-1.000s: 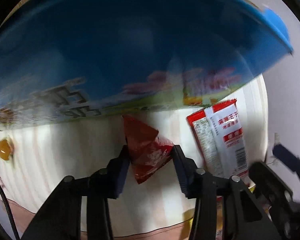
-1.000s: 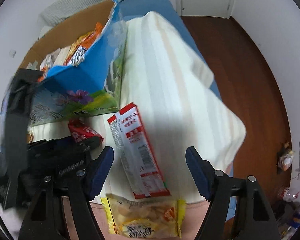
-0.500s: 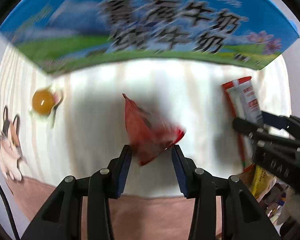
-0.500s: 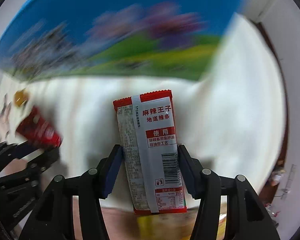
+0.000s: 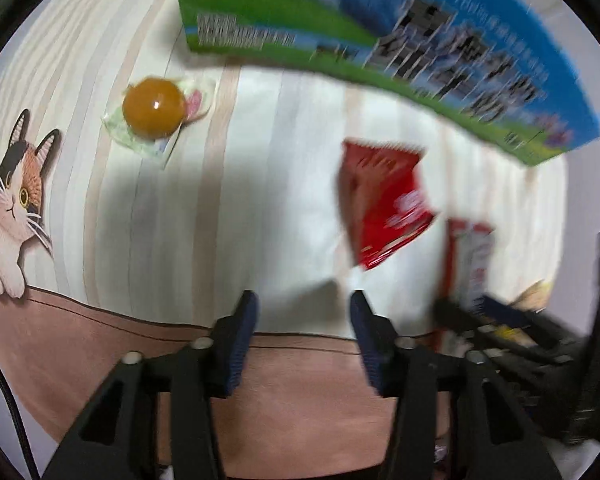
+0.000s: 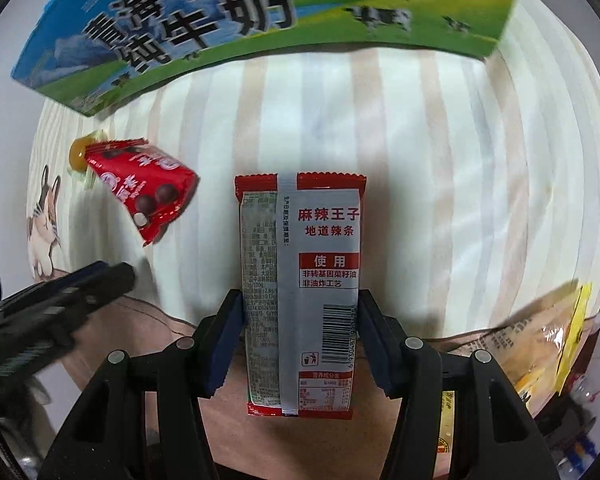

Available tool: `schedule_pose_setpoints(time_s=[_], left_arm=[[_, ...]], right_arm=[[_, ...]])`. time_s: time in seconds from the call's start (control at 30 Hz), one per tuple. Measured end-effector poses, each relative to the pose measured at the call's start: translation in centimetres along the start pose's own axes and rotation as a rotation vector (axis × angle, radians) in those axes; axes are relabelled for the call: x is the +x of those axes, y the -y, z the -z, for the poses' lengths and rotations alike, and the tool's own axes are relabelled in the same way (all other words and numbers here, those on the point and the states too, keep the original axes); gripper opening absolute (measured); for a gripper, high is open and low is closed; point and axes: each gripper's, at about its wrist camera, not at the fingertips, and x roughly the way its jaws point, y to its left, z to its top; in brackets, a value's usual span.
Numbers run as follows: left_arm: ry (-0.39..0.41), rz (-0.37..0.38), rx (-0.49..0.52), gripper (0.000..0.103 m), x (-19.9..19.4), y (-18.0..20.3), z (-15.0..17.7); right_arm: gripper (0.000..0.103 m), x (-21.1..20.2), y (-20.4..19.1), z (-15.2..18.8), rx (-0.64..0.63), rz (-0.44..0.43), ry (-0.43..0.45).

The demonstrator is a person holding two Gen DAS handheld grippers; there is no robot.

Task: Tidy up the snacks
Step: 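Grasp the small red packet with the left gripper while the right grasps the red-white stick pack, then carry both red packets into the box and open both grippers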

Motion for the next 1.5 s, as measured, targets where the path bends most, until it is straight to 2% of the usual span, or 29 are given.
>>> schedule_pose_setpoints(time_s=[0.03,0.1,0.2,0.3,0.37,0.4,0.47,0.63,0.77,0.83,0.93,0.97,1.03,1.13,1.23,1.37,1.5], left_arm=[[0.007,0.041,-0.021,0.061,-0.5,0.2,-0.4],[0.022,0.075,-0.044,0.064,-0.8,0.7,-1.3],[0.011,0.099,-0.067,0.064,0.0,2.1,-3.8],[-0.004,0.085,-0.064,0.064,1.4,2.6,-7.3],[0.000,0.057,-0.050,0.055,2.4,3.3,-7.8],[0.005,0.039,-0.039,0.044,2.6,3.2,-8.0],[0.005,0.020,-0.002,0.043,2.7,3.2,-7.4],[-0.018,-0.065,0.087,0.043,2.8,2.1,-3.4],[-0.042,-0.070,0.056,0.047,4.7,-0.1,-2.0],[-0.035,-0.080,0.056,0.047,5.3,-0.2,-2.0],[-0.016,-0.112,0.076,0.045,6.1,0.8,-1.6],[-0.011,-0.118,0.082,0.045,6.7,2.5,-0.9],[0.004,-0.125,0.097,0.040,6.9,3.9,-1.3],[0.018,-0.123,0.107,0.037,6.0,5.2,-0.8],[0.046,-0.116,0.126,0.035,4.1,6.1,-0.1],[0.120,-0.084,0.154,0.035,-0.3,7.4,-0.5],[0.199,-0.019,0.178,0.035,-6.1,9.3,-1.6]], right_arm=[[0.059,0.0,0.6,0.2,0.010,-0.002,0.002],[0.059,-0.2,1.4,0.2,0.026,-0.003,0.010],[0.059,-0.2,1.9,0.5,0.033,0.009,0.020],[0.059,0.0,1.6,0.8,0.034,0.017,0.023],[0.059,0.2,1.6,1.1,0.037,0.019,0.023],[0.059,0.1,1.7,1.1,0.038,0.020,0.024],[0.059,0.1,1.6,1.3,0.038,0.021,0.028],[0.059,0.3,0.8,3.1,0.003,0.027,0.024],[0.059,0.8,-0.2,3.8,-0.037,0.053,0.018],[0.064,1.4,-0.2,3.7,-0.028,0.050,0.007],[0.066,2.3,-0.2,3.4,-0.034,0.060,-0.007],[0.066,2.4,-0.2,3.5,-0.033,0.062,-0.005],[0.061,2.2,-0.1,3.7,-0.030,0.064,0.008],[0.054,1.2,-0.2,4.0,-0.035,0.065,0.033],[0.051,-0.1,0.0,4.0,-0.023,0.034,0.048],[0.050,-3.2,0.0,3.6,-0.014,-0.017,0.101],[0.050,-8.8,-0.8,2.4,-0.028,-0.083,0.182]])
